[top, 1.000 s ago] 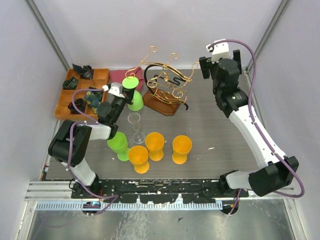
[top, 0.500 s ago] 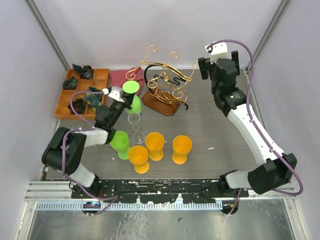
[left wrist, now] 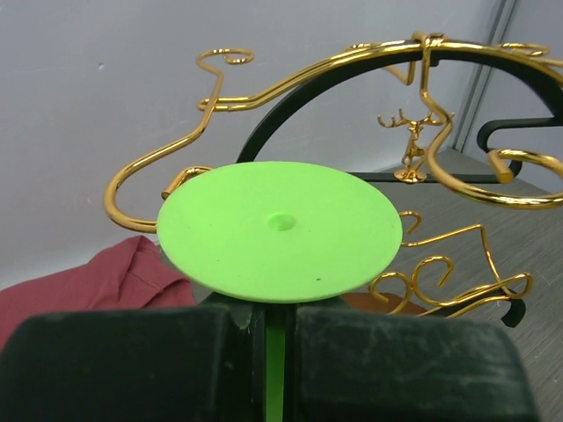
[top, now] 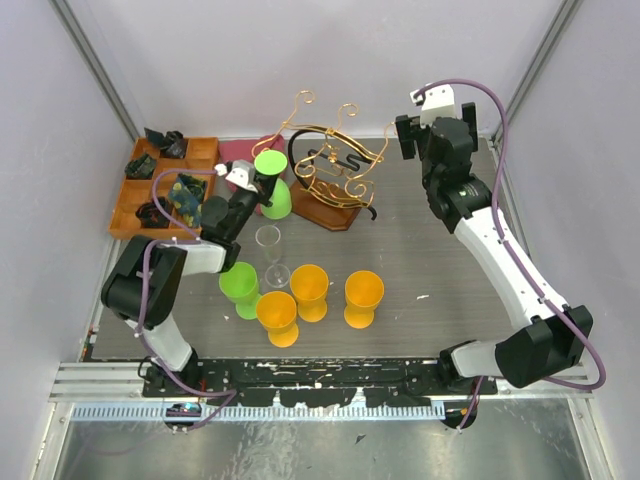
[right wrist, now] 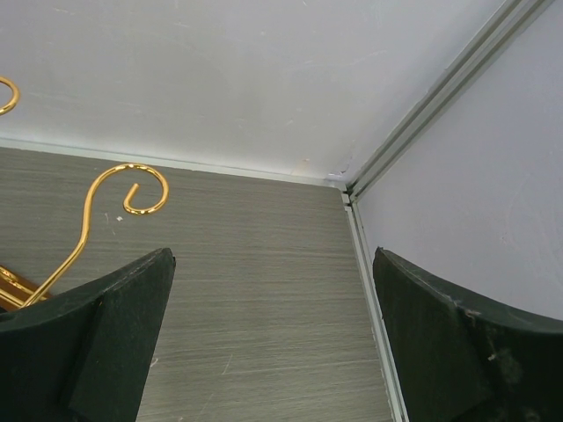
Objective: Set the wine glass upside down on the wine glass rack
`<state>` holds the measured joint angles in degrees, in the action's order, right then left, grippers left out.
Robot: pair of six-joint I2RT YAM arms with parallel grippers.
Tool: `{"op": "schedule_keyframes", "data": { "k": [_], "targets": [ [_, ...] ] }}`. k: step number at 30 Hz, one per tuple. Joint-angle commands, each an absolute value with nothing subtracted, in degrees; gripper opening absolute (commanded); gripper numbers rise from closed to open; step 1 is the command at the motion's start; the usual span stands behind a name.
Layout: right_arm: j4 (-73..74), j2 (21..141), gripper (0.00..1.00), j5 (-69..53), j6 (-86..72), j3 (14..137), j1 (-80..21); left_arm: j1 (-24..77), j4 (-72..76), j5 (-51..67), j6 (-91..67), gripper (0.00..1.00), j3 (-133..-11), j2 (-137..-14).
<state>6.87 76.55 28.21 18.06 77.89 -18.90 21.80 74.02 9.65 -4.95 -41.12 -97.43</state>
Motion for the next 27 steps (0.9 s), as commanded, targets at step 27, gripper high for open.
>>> {"op": "schedule_keyframes", "data": {
  "k": [27],
  "targets": [
    [3.49,77.43,1.00,29.11,19.77,77.98,-18.26,22.15,78.23,-3.78,-3.95,0.37,-51.62,-107.58]
  ]
}}
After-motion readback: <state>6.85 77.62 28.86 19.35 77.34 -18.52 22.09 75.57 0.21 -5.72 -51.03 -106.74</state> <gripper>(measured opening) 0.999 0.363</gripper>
